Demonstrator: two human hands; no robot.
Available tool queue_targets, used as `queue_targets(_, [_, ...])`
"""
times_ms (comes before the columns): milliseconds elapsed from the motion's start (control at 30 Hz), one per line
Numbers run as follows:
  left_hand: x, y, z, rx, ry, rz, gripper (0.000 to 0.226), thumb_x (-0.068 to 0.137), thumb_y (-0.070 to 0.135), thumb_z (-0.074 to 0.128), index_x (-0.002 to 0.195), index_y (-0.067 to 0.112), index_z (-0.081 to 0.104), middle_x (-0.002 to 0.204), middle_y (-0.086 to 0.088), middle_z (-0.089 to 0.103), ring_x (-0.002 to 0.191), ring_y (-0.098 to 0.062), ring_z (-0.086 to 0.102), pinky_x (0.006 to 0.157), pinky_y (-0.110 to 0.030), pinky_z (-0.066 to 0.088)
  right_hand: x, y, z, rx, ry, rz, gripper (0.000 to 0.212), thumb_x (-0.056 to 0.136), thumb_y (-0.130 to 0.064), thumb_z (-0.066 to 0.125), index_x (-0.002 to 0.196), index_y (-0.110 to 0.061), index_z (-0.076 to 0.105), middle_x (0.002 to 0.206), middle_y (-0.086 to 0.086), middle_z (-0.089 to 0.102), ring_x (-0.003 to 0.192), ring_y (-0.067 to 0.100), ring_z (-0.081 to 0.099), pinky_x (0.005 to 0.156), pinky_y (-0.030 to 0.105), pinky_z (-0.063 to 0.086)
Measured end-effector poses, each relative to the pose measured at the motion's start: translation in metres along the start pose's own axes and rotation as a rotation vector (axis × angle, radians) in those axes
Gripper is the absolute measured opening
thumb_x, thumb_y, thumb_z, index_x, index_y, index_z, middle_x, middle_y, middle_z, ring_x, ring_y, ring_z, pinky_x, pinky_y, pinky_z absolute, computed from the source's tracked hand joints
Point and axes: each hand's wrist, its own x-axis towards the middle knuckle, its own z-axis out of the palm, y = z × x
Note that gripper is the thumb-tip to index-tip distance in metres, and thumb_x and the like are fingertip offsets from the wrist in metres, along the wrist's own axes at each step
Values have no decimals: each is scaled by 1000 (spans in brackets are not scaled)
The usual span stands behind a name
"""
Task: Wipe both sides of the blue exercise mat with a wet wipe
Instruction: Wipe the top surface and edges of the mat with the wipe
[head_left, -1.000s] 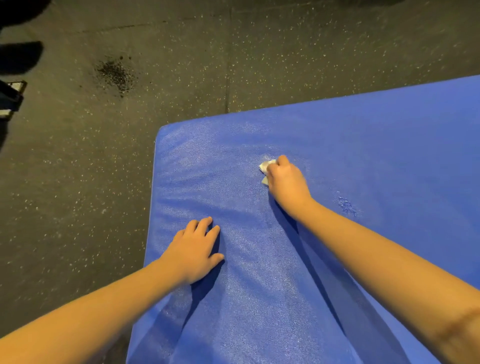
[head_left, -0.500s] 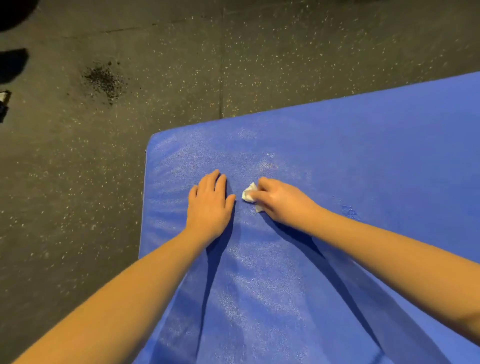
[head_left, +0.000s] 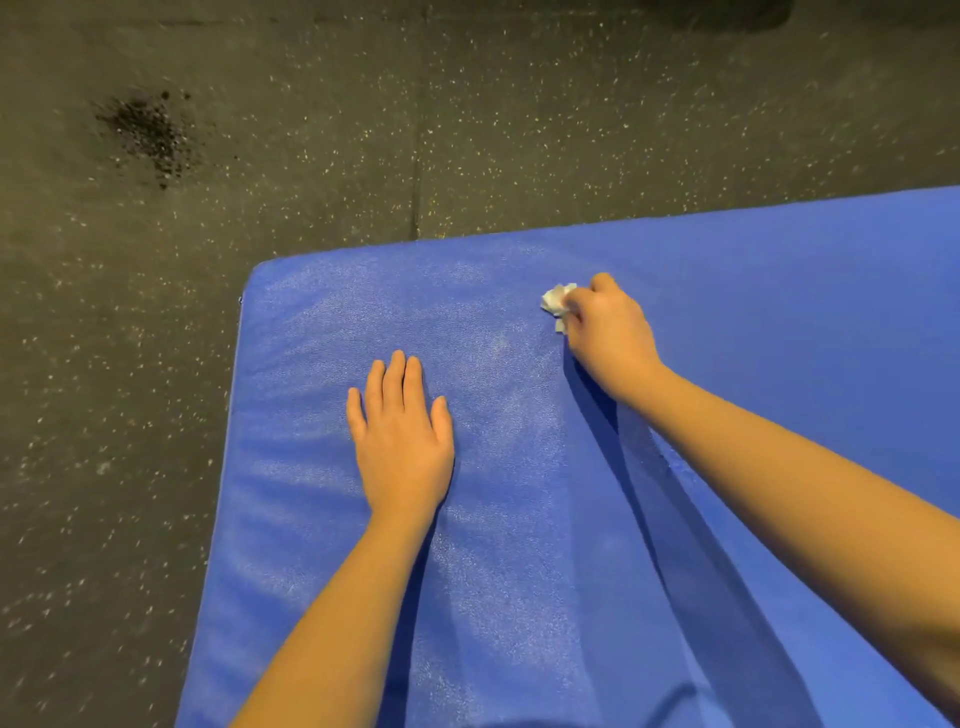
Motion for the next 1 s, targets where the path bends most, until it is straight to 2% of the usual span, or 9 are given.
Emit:
queue_targets(67, [1, -2, 1, 1, 13, 4, 60, 93, 38, 29, 137, 6, 51, 145, -10, 48, 138, -30, 37, 114, -53, 24, -2, -12, 1, 55, -66, -90, 13, 86, 0, 52, 93, 1, 62, 96, 17, 56, 81, 38, 59, 68, 41, 47])
queue_targets(167, [6, 1, 3, 2, 53, -5, 57, 89, 36, 33, 129, 3, 57, 138, -14, 54, 131, -36, 44, 109, -58, 30, -14, -22, -3, 28, -212, -376, 7, 77, 3, 64, 83, 1, 61, 81, 22, 55, 64, 39, 56, 50, 37, 45])
queue_targets(233, [11, 10, 6, -17, 57, -68, 60, 87, 39, 33, 126, 0, 57, 135, -16, 54, 130, -39, 45, 108, -61, 28, 2, -13, -11, 61, -138, -273, 10, 76, 6, 65, 75, -2, 59, 72, 19, 47, 54, 34, 47, 49, 25, 31])
queue_targets(333, [8, 23, 11, 29, 47, -119, 63, 89, 41, 33, 128, -3, 54, 139, -18, 51, 134, -40, 41, 110, -62, 25, 28, 2, -11, -1, -5, 29, 19, 87, 0, 51, 70, -6, 46, 80, 13, 38, 66, 30, 40, 56, 31, 23])
queue_targets(433, [5, 22, 15, 25, 80, -112, 62, 92, 41, 31, 135, 0, 49, 145, -14, 46, 139, -36, 35, 114, -60, 21, 21, -9, -3, 7, -84, -190, 8, 88, -6, 56, 85, 1, 58, 89, 19, 49, 83, 40, 54, 64, 37, 42])
queue_targets(500, [5, 21, 15, 19, 89, -76, 61, 93, 39, 29, 141, 5, 45, 150, -9, 41, 142, -32, 31, 115, -57, 17, 16, -2, 0, -23, -178, -357, 16, 89, -7, 58, 102, -1, 66, 97, 19, 54, 90, 39, 57, 70, 38, 47])
queue_targets(700, [8, 19, 18, 36, 50, -13, 58, 95, 38, 25, 143, 13, 47, 153, -3, 39, 144, -28, 28, 117, -53, 18, 54, 3, -10, -90, -36, -22, 13, 90, 3, 48, 86, 6, 60, 87, 12, 38, 69, 27, 40, 60, 30, 27])
queue_targets(867, [8, 21, 18, 36, 62, -22, 57, 95, 38, 27, 142, 14, 48, 152, -2, 40, 144, -27, 29, 117, -52, 19, 54, -21, -6, -88, -212, -352, 11, 90, -2, 51, 87, 6, 59, 98, 23, 51, 85, 37, 53, 65, 38, 41])
queue_targets(1000, [8, 21, 18, 47, 64, -23, 56, 95, 37, 29, 142, 15, 49, 152, -2, 40, 144, -27, 29, 117, -53, 20, 79, -6, -17, -207, -89, -26, 12, 93, 4, 46, 95, 3, 57, 94, 18, 40, 90, 35, 51, 63, 35, 30])
